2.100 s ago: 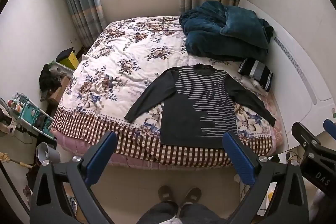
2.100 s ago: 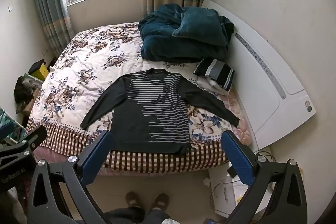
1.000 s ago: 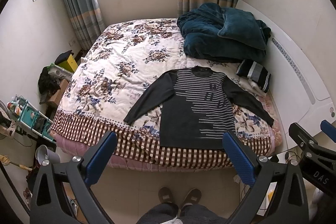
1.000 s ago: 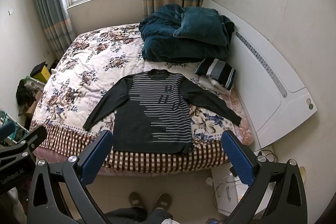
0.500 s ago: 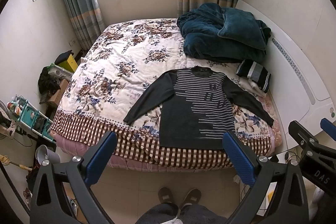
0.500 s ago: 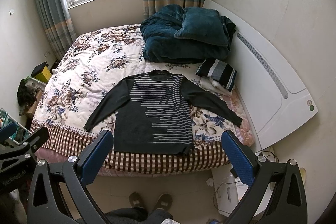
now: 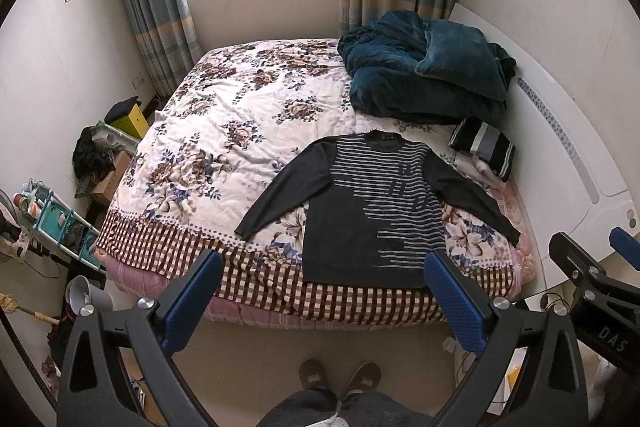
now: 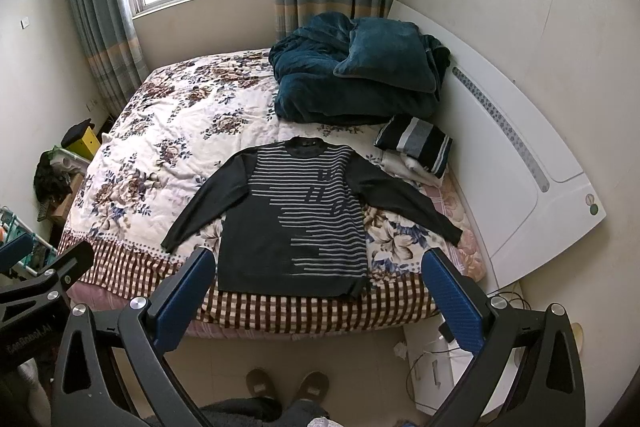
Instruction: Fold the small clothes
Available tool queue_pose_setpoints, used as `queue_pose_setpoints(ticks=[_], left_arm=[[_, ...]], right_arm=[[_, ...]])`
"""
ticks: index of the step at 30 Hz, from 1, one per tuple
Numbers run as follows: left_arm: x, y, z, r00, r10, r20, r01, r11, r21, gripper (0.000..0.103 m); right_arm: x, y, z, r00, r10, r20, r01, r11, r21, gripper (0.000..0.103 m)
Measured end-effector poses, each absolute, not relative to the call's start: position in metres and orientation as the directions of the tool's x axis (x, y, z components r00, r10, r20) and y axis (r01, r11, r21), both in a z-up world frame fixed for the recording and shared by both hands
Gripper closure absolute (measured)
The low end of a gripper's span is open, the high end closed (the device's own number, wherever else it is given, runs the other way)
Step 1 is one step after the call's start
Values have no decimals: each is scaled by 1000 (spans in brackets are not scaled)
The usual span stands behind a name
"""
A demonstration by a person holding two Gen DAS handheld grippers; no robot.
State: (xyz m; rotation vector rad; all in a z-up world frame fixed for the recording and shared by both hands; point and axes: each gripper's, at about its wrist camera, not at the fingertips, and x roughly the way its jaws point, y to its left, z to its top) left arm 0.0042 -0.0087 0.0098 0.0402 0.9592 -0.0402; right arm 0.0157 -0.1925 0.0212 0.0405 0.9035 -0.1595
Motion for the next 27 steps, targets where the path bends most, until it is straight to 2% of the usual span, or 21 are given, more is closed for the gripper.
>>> queue_pose_setpoints(ticks=[27], left_arm=[[14,-15,15,577,-17,-816,55,998,19,0]], right_arm=[[16,-191,28,614,-113,-781,154,988,-22,0]])
